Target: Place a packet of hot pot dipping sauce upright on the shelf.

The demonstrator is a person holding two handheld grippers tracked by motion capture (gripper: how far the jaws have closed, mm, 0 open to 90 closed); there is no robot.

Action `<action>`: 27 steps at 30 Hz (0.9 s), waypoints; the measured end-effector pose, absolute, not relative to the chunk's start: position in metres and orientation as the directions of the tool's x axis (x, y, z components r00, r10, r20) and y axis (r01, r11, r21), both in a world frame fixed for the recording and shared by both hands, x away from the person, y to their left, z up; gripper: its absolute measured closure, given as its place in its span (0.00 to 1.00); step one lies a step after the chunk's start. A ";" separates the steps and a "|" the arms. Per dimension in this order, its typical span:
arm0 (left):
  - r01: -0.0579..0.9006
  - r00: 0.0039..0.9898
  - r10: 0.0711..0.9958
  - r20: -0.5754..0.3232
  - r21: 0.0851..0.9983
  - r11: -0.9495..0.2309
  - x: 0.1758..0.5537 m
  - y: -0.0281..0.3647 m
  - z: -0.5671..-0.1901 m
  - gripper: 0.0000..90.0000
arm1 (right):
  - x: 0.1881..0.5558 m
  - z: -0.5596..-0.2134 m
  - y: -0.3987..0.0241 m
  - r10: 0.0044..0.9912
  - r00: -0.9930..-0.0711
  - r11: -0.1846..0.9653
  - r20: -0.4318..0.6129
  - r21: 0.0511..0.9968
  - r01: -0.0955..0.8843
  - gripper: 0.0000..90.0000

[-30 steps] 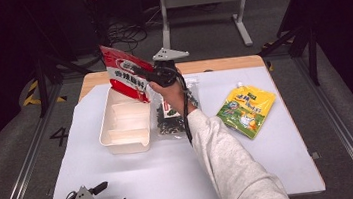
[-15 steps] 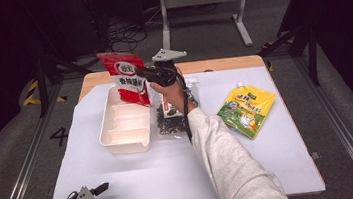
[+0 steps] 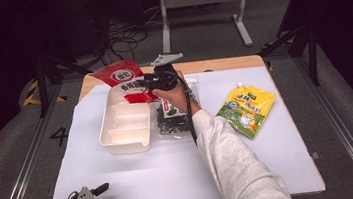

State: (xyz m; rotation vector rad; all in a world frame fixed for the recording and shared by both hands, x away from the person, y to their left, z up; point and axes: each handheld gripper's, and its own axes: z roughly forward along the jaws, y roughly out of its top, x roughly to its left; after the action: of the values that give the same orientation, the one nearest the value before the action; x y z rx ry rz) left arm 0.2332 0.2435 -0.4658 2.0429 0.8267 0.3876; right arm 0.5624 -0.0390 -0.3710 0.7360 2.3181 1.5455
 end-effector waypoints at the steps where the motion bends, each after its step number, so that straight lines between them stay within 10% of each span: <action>1: 0.411 0.731 0.681 -0.036 0.820 -0.398 0.233 0.244 -0.466 0.23 | 0.561 -0.373 -0.040 0.542 -0.838 0.334 0.062 0.899 0.282 0.63; 27: 0.420 0.758 0.651 -0.051 0.801 -0.427 0.238 0.237 -0.470 0.23 | 0.559 -0.392 -0.032 0.564 -0.819 0.320 0.107 0.886 0.336 0.83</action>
State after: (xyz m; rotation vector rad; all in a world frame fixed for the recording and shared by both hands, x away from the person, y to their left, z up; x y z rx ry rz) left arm 0.2379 0.2367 -0.4696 2.0817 0.8012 0.3361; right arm 0.5587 -0.0323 -0.3922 0.8208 2.3630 1.5035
